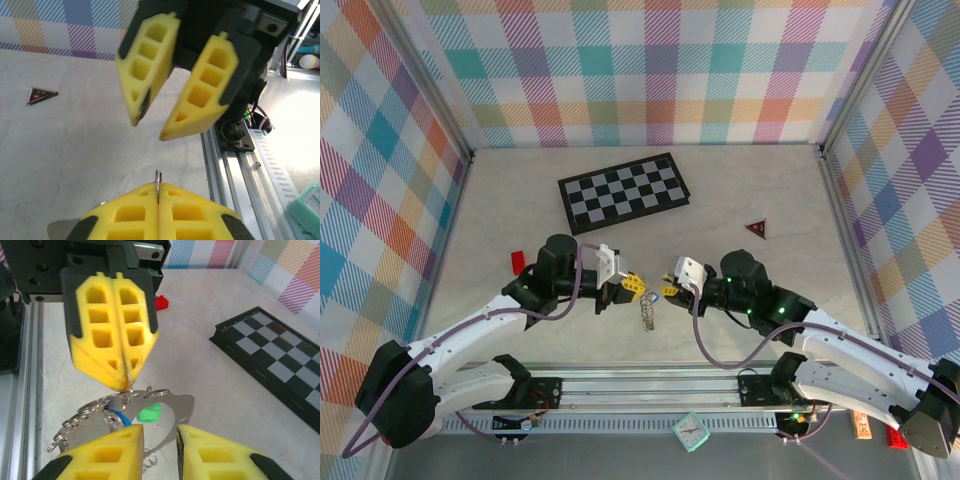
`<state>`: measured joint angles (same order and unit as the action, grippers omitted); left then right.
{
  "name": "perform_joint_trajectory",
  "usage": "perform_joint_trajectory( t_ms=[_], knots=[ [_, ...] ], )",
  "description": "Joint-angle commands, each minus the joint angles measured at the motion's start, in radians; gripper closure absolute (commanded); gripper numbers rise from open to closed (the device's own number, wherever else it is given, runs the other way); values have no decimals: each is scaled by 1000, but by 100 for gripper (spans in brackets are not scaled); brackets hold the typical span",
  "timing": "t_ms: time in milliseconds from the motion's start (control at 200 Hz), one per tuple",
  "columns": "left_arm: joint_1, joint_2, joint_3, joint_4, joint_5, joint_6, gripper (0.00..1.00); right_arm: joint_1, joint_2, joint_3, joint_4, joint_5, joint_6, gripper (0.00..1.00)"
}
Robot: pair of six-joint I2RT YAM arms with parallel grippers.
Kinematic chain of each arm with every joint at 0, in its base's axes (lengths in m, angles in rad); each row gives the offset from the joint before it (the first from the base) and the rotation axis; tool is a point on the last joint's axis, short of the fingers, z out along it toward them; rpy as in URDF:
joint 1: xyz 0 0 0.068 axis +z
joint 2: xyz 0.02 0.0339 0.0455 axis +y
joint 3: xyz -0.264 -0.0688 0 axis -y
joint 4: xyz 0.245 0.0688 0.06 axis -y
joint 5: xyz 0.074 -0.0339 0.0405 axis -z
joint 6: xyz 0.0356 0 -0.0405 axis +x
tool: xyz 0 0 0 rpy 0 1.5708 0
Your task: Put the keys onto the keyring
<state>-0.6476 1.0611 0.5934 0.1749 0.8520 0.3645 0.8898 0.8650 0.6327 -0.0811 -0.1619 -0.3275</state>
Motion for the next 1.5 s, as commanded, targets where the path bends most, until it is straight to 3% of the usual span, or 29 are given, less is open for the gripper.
perform_joint_trajectory(
  t_ms=[0, 595, 815, 1060, 1500],
  knots=[
    [-14, -21, -4, 46, 61, 94, 100, -2, 26, -2, 79, -60, 55, 77],
    [-14, 0, 15, 6, 66, 148, 100, -2, 106, 0, 132, -180, 113, 73],
    [-14, -4, 20, -8, 46, 154, 100, -2, 37, -20, 93, 5, 85, 70],
    [-14, 0, 25, -8, 50, 155, 100, -2, 77, 23, 7, -225, 109, 69],
    [-14, 2, 23, -3, 62, 160, 100, -2, 118, 1, 147, -177, 149, 80]
  ],
)
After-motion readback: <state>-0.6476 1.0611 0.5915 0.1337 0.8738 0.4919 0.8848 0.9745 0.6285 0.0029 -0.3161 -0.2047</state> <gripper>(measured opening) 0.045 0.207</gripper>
